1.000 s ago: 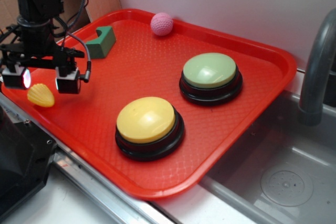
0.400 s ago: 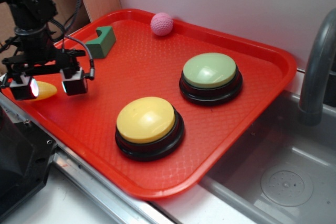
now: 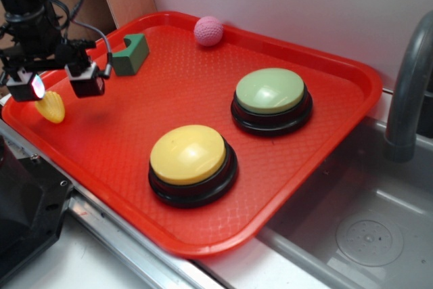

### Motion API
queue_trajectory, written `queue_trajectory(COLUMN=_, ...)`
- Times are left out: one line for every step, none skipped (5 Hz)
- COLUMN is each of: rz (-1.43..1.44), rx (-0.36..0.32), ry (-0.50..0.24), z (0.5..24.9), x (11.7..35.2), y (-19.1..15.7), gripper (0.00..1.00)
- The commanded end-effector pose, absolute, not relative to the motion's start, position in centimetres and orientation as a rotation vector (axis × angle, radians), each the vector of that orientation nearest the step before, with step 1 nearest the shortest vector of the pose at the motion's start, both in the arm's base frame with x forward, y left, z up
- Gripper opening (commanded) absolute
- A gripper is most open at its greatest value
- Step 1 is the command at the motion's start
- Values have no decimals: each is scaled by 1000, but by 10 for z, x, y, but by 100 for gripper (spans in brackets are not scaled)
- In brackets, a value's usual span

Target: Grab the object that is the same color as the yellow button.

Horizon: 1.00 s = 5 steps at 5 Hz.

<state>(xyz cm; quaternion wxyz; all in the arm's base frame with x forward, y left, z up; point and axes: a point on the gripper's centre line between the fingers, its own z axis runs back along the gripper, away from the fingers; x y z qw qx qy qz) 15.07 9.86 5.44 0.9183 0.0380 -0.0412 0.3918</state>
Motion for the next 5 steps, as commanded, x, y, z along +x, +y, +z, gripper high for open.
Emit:
queue_trajectory(rz=854, rx=90, ry=-188, z=82, x=133, y=120, gripper=100)
queue_trajectory(rz=849, rx=84, ry=-149, z=66, x=120, y=132, gripper=100)
queue_trajectory(rz=765, rx=92, ry=-139, z=54, x=112, y=141, gripper=100)
queue_trajectory(rz=744, rx=100, ry=-143, z=50, x=113, y=142, gripper=100)
queue_trajectory(rz=744, rx=100, ry=-143, z=50, x=113, y=142, gripper=100)
